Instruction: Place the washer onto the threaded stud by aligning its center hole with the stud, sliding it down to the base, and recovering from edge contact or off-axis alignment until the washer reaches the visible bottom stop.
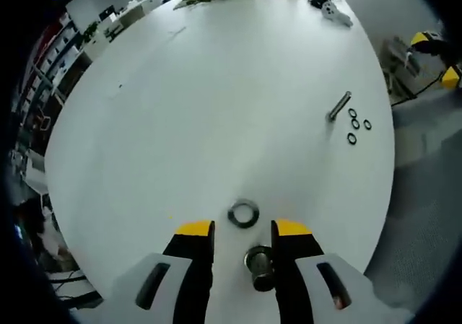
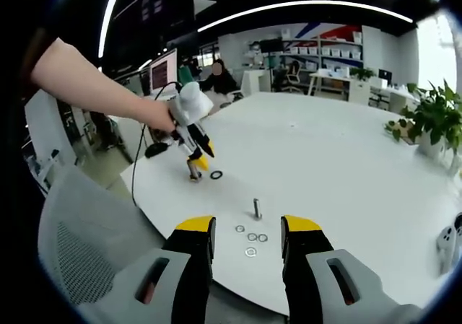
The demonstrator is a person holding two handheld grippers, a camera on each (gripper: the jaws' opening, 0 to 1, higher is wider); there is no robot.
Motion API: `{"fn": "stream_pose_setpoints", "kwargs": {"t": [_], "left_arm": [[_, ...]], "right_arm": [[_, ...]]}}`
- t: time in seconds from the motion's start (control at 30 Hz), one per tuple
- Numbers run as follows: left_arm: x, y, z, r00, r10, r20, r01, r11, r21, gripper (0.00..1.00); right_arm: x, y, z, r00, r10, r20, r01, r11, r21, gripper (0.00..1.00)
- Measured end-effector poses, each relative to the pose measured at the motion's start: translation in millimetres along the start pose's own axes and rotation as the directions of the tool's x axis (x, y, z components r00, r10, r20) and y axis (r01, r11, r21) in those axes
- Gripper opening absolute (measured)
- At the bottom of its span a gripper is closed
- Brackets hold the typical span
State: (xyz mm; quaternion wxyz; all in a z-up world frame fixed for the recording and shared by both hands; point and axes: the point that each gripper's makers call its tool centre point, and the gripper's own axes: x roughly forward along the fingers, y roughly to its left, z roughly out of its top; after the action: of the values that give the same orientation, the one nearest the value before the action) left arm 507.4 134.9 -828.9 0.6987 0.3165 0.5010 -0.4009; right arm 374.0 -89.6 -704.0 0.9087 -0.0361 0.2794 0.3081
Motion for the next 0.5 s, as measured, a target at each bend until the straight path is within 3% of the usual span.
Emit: {"fn": "stream_pose_setpoints", "kwargs": {"t": [0.5], "left_arm": [[29, -0.7, -5.3, 0.996, -0.026, -0.090, 0.031, 0.998, 0.056, 0.27]], "right_arm": [[0, -3, -1.0, 1.000, -0.016, 0.000, 0.016, 1.000, 0.010, 0.39]]}}
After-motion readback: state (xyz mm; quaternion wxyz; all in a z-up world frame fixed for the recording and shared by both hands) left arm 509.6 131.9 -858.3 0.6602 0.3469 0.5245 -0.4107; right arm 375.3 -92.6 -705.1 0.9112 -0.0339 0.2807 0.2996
